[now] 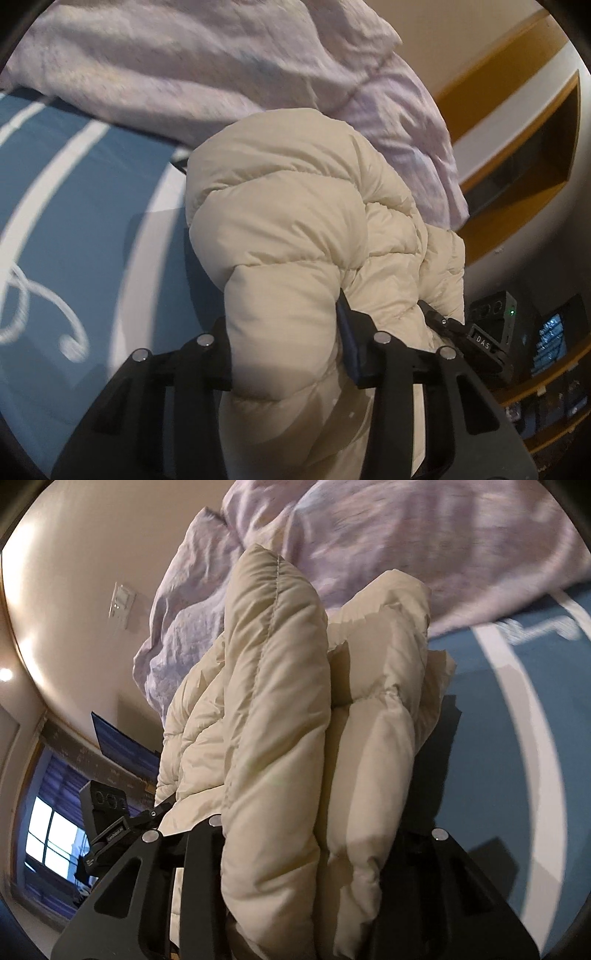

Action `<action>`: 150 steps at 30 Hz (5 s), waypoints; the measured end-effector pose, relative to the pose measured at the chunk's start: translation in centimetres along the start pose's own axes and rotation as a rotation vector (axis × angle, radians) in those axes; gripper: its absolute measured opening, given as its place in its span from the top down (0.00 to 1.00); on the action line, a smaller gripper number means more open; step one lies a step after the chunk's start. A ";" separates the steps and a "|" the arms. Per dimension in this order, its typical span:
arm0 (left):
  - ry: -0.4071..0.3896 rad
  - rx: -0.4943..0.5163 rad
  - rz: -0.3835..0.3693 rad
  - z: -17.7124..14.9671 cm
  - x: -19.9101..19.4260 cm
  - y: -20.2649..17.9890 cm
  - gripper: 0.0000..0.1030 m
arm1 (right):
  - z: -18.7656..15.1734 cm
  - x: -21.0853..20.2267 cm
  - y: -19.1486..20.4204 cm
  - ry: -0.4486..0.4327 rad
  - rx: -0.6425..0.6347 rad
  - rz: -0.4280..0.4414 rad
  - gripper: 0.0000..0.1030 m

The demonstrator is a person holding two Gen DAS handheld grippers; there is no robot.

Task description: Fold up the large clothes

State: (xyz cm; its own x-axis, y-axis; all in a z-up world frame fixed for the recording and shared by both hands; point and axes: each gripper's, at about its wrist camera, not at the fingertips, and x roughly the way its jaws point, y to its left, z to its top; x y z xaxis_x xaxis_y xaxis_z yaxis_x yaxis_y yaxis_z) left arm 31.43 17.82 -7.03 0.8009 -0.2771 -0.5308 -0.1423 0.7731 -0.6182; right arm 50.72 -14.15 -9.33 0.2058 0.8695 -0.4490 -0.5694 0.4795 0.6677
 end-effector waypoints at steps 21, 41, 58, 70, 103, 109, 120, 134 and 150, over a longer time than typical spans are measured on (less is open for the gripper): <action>-0.151 0.221 0.396 3.0 -1.0 0.0 0.34 | 0.2 -2.1 1.3 -0.191 -0.150 -0.352 0.35; -0.166 0.420 0.600 0.3 4.6 -3.2 0.17 | -3.9 5.5 4.6 -0.087 -0.372 -0.484 0.49; -0.151 0.440 0.632 0.0 5.9 -2.2 0.10 | -4.4 7.2 4.5 -0.024 -0.381 -0.567 0.49; -0.113 0.433 0.639 0.2 6.5 -1.6 0.08 | -4.2 7.6 4.6 -0.030 -0.399 -0.585 0.47; -0.122 0.383 0.545 -5.4 -3.1 -3.9 0.02 | -9.7 -0.4 8.6 -0.078 -0.358 -0.592 0.02; -0.093 0.376 0.525 -10.0 -7.3 -5.1 0.02 | -13.6 -3.1 11.1 -0.079 -0.364 -0.612 0.01; -0.094 0.349 0.489 -15.4 -12.3 -6.6 0.02 | -17.9 -8.1 13.0 -0.150 -0.315 -0.546 0.01; -0.064 0.309 0.446 -18.3 -14.4 -7.1 0.02 | -21.1 -9.2 14.3 -0.123 -0.335 -0.550 0.01; -0.041 0.304 0.413 -19.9 -16.0 -8.2 0.02 | -22.2 -11.0 15.4 -0.109 -0.327 -0.516 0.01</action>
State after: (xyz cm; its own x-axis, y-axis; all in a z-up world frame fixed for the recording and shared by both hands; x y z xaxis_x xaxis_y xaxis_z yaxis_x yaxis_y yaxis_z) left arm 8.26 4.56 -4.98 0.7368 0.1042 -0.6680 -0.2811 0.9458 -0.1626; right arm 21.96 -18.89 -7.31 0.5900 0.5504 -0.5908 -0.5858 0.7953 0.1559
